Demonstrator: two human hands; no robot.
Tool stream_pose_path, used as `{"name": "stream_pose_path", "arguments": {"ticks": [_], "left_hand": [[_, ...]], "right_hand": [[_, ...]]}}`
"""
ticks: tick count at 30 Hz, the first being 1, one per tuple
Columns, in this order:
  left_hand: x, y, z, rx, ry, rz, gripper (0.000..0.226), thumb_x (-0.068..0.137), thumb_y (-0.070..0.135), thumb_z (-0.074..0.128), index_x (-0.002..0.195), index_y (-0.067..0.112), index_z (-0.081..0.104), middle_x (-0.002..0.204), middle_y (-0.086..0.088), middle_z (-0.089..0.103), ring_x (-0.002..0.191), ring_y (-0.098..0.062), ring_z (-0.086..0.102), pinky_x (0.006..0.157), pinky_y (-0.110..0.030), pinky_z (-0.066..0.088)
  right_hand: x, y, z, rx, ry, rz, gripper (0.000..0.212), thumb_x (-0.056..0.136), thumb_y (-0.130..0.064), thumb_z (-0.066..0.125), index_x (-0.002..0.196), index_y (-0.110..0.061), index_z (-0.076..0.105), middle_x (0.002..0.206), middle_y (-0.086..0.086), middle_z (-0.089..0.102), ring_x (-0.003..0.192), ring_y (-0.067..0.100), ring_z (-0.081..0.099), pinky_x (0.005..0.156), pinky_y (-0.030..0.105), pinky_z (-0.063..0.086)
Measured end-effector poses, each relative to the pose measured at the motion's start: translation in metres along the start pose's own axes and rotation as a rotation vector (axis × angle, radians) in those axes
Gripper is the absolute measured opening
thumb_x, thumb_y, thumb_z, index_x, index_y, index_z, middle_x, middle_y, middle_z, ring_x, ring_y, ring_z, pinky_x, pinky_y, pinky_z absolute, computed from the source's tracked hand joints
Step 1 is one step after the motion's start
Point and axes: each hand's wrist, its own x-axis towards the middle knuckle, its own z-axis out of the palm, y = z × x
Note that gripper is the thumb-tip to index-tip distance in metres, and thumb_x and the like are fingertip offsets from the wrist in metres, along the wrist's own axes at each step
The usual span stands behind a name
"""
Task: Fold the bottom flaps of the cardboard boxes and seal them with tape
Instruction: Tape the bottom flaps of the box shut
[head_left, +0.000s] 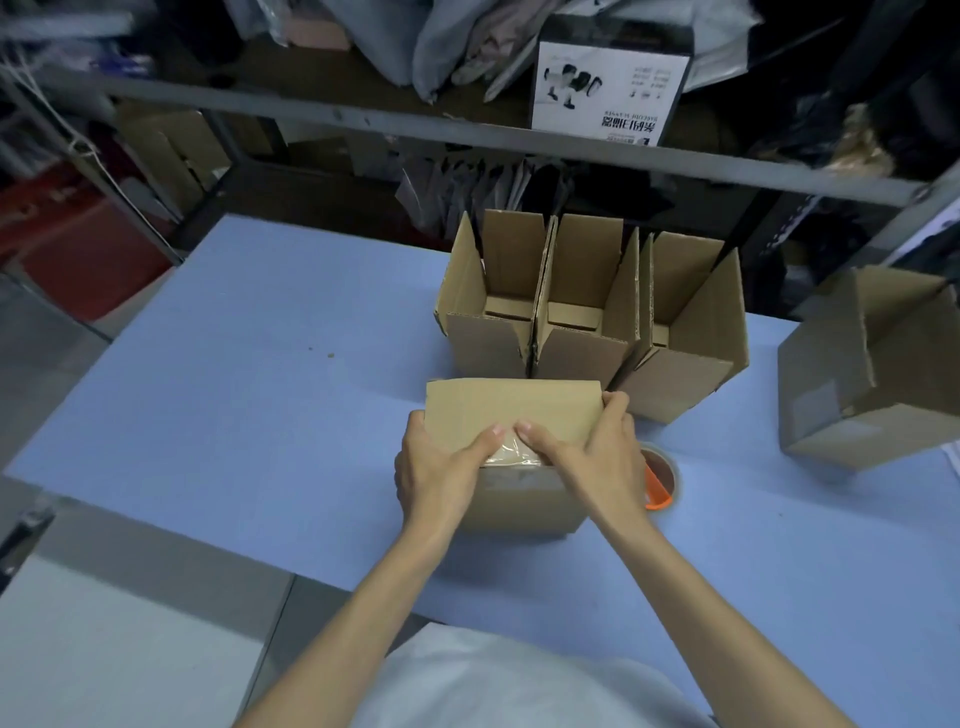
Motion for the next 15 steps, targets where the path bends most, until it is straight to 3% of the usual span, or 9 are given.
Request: {"name": "stream_pose_path", "arguments": {"ticks": [3, 5, 7, 9, 12, 15], "left_hand": [[0.003, -0.001, -0.004, -0.051, 0.019, -0.014, 0.045, 0.062, 0.046, 0.079, 0.094, 0.024, 0.056, 0.096, 0.006, 0.068, 0.095, -0.022, 0.063, 0.089, -0.045, 0.051], [0.005, 0.001, -0.003, -0.040, 0.028, 0.012, 0.043, 0.068, 0.044, 0.077, 0.099, 0.022, 0.056, 0.101, 0.004, 0.067, 0.101, -0.025, 0.061, 0.092, -0.047, 0.049], [0.005, 0.003, 0.000, -0.012, 0.033, 0.048, 0.046, 0.071, 0.043, 0.074, 0.106, 0.020, 0.056, 0.105, 0.002, 0.066, 0.106, -0.027, 0.058, 0.094, -0.048, 0.047], [0.004, 0.003, 0.002, 0.005, 0.034, 0.075, 0.047, 0.073, 0.044, 0.072, 0.108, 0.018, 0.055, 0.106, 0.001, 0.066, 0.107, -0.028, 0.058, 0.094, -0.049, 0.046], [0.005, 0.000, 0.000, -0.024, 0.035, 0.052, 0.043, 0.077, 0.040, 0.073, 0.109, 0.017, 0.055, 0.107, 0.000, 0.066, 0.106, -0.027, 0.059, 0.094, -0.048, 0.047], [0.009, -0.001, -0.003, -0.087, 0.030, 0.043, 0.036, 0.078, 0.034, 0.073, 0.104, 0.017, 0.056, 0.104, 0.001, 0.067, 0.101, -0.026, 0.062, 0.093, -0.047, 0.048]], "right_hand": [[0.009, 0.004, -0.005, 0.149, -0.067, -0.017, 0.055, 0.079, -0.041, 0.070, 0.121, -0.020, 0.042, 0.123, 0.006, 0.055, 0.112, 0.024, 0.052, 0.094, 0.043, 0.042], [0.010, 0.004, -0.006, 0.131, -0.097, 0.017, 0.069, 0.072, -0.054, 0.070, 0.126, -0.024, 0.039, 0.123, 0.002, 0.055, 0.111, 0.021, 0.052, 0.094, 0.042, 0.044], [0.005, 0.000, -0.004, 0.013, -0.080, 0.050, 0.094, 0.051, -0.074, 0.071, 0.124, -0.026, 0.036, 0.119, -0.003, 0.053, 0.109, 0.020, 0.052, 0.089, 0.042, 0.046], [0.004, -0.002, -0.003, -0.025, -0.059, 0.058, 0.098, 0.043, -0.074, 0.074, 0.120, -0.027, 0.035, 0.116, -0.003, 0.053, 0.107, 0.021, 0.052, 0.085, 0.041, 0.047], [0.015, 0.000, -0.010, 0.211, -0.137, 0.077, 0.080, 0.056, -0.044, 0.087, 0.120, -0.027, 0.042, 0.118, -0.003, 0.057, 0.105, 0.017, 0.057, 0.090, 0.038, 0.049], [0.019, 0.008, -0.012, 0.427, -0.255, 0.126, 0.088, 0.075, -0.018, 0.080, 0.147, -0.019, 0.031, 0.140, -0.003, 0.047, 0.119, 0.019, 0.052, 0.103, 0.040, 0.044]]}}
